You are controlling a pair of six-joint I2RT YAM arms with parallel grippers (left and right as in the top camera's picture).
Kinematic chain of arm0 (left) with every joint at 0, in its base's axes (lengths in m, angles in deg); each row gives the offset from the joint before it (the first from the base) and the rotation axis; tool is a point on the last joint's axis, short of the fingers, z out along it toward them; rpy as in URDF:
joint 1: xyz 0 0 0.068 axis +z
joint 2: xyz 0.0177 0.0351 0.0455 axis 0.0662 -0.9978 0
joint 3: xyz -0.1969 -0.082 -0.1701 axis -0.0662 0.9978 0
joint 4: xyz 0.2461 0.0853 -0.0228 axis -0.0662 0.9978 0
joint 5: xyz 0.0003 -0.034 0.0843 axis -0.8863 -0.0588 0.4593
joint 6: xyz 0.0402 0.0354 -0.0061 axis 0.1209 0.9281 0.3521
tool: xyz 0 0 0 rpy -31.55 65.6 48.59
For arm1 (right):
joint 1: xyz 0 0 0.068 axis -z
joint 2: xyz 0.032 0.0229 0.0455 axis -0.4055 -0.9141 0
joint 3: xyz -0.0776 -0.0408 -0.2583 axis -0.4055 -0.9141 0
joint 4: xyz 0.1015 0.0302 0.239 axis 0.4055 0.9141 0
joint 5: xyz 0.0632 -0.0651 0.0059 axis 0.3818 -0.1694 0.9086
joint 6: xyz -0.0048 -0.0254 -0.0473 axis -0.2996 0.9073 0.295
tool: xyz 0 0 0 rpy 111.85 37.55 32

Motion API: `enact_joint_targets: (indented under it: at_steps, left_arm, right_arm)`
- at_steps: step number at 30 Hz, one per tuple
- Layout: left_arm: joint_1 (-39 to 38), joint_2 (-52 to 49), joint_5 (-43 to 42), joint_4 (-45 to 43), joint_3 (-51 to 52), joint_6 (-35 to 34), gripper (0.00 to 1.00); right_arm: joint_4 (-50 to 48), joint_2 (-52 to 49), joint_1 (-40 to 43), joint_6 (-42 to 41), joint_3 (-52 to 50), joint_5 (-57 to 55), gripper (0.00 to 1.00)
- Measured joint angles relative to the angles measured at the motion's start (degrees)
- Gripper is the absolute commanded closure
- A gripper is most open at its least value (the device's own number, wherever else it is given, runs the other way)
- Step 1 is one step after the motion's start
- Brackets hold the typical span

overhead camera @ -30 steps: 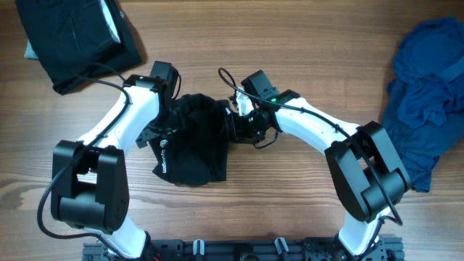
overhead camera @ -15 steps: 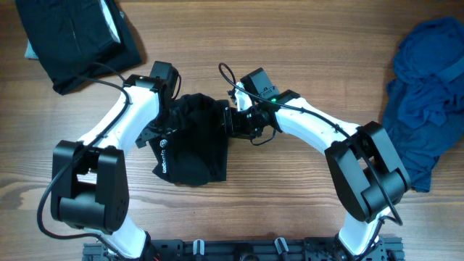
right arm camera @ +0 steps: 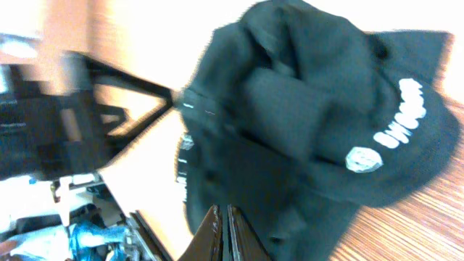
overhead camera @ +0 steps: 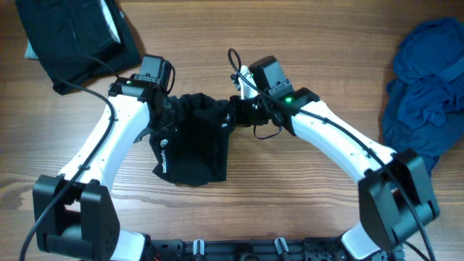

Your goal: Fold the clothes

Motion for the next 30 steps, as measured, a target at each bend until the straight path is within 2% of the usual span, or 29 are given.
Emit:
enact_joint_targets:
  at_steps: [3,7,10,12,15,22,30]
  left_arm:
    - [0.17,0.0,0.66,0.5,0.0,-0.02,0.09]
    - [1.66,0.0,-0.04,7.76,0.0,-0.63,0.18]
    - [2.36,0.0,-1.7,12.52,0.0,-0.9,0.28]
    - [2.36,0.0,-2.58,14.64,0.0,-0.98,0.44]
    - [2.36,0.0,-5.55,16.72,0.0,-1.2,0.95]
    - [0.94,0.0,-9.35,17.68,0.0,-1.09,0.96]
    - [-1.99,2.93,-10.21,11.06,0.02,-1.09,0.96]
  right_arm:
    - [-2.12,0.7,-2.82,-0.24,0.28,1.05,0.96]
    - [-2.27,0.44,-6.43,-1.73,0.26,0.98,0.95]
    - [-6.1,-1.11,-5.88,-2.71,0.26,0.79,0.92]
    - [-8.63,-2.01,-4.98,-3.52,0.26,0.76,0.9]
    - [-12.46,-2.93,-2.95,-4.63,0.26,0.48,0.96]
    - [-12.39,-4.0,0.61,-4.17,1.36,-2.73,0.96]
    - [5.99,-4.59,0.9,1.77,15.65,-11.93,0.96]
